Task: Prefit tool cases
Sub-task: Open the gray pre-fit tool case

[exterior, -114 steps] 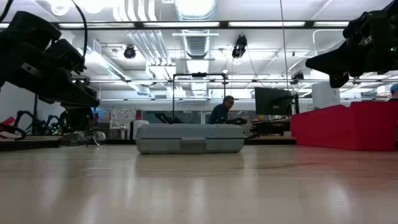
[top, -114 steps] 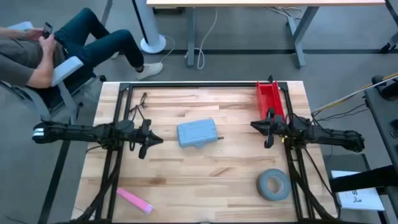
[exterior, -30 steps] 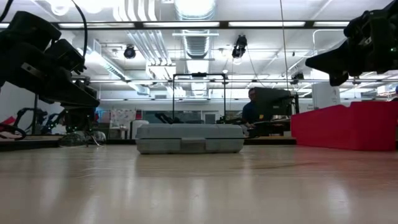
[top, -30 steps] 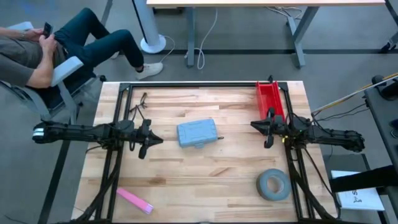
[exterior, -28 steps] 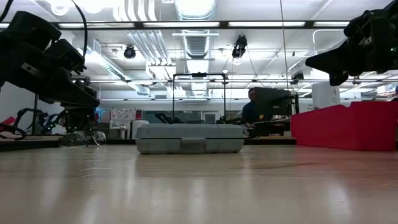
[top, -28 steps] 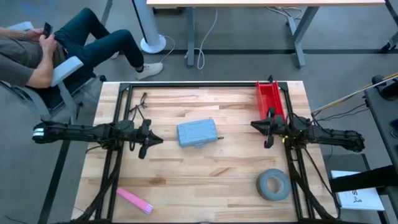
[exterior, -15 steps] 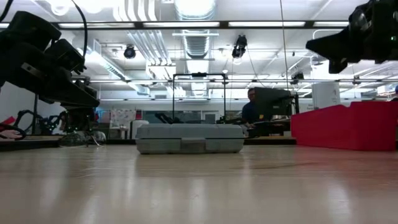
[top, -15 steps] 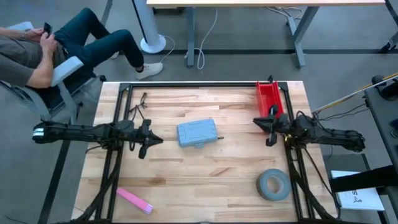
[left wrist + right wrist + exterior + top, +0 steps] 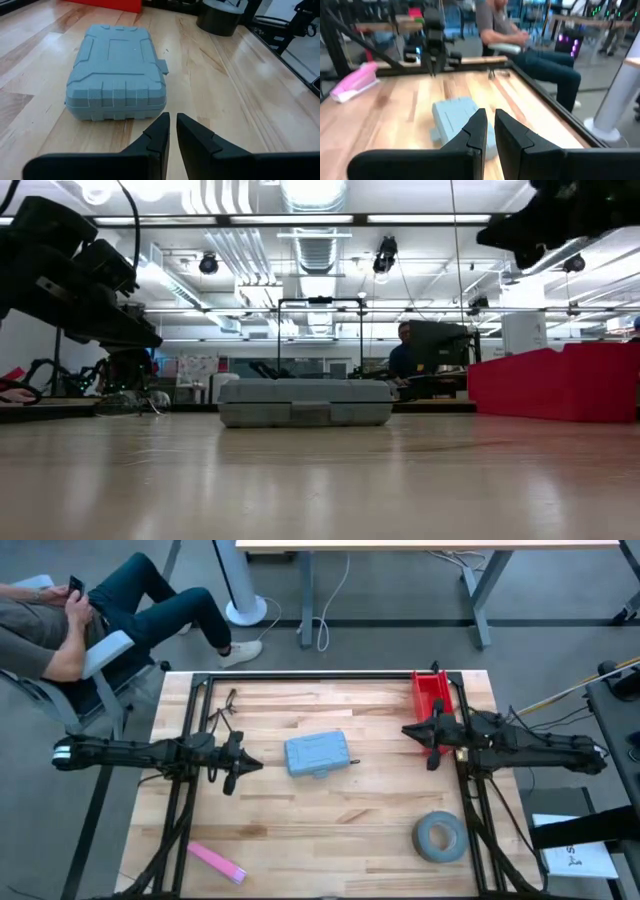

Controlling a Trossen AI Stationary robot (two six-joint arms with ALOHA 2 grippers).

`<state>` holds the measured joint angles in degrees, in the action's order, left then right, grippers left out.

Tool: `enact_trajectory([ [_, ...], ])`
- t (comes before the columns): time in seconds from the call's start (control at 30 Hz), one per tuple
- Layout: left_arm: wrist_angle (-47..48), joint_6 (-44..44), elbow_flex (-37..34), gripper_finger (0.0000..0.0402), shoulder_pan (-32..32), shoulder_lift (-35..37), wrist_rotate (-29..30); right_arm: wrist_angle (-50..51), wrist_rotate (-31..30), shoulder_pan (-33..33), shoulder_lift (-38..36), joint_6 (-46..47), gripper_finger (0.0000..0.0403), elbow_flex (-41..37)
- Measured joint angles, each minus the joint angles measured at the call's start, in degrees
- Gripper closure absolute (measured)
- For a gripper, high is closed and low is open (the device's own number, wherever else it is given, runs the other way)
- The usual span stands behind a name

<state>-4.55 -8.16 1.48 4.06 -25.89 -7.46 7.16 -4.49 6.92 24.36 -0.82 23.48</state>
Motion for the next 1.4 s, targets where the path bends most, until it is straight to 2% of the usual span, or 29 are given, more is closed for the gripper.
enact_trajectory([
  [0.17,-0.65,0.26,0.02,0.0363,0.00,-0.01,0.35,-0.19,0.00,0.00,9.81,1.65,0.0384,4.39],
  [0.3,-1.17,0.75,0.00,0.0363,0.03,-0.01,5.22,-0.15,0.13,0.00,17.33,4.33,0.0384,7.36],
  [0.5,-3.40,0.20,0.00,0.0363,0.00,0.00,5.99,-0.13,0.63,-0.02,28.07,6.92,0.0385,11.54],
  [0.67,-8.10,-0.47,0.01,0.0363,0.00,0.00,6.01,-0.66,3.38,-0.05,36.11,7.23,0.0385,15.57],
  [0.87,-14.03,-5.44,0.00,0.0363,0.00,0.00,6.03,-0.61,4.55,-0.86,42.36,5.75,0.0385,18.58],
  [1.07,-14.45,-6.56,0.00,0.0363,0.00,0.00,6.03,-2.10,4.46,-5.51,49.17,1.34,0.0385,20.03],
  [1.17,-15.28,-7.61,0.01,0.0363,0.00,-0.01,6.01,-3.88,1.80,-8.56,53.20,-1.16,0.0385,21.21],
  [1.4,-13.81,-7.61,2.84,0.0363,0.00,-0.12,5.97,-5.79,-9.02,-14.85,62.97,-9.59,0.0384,27.83],
])
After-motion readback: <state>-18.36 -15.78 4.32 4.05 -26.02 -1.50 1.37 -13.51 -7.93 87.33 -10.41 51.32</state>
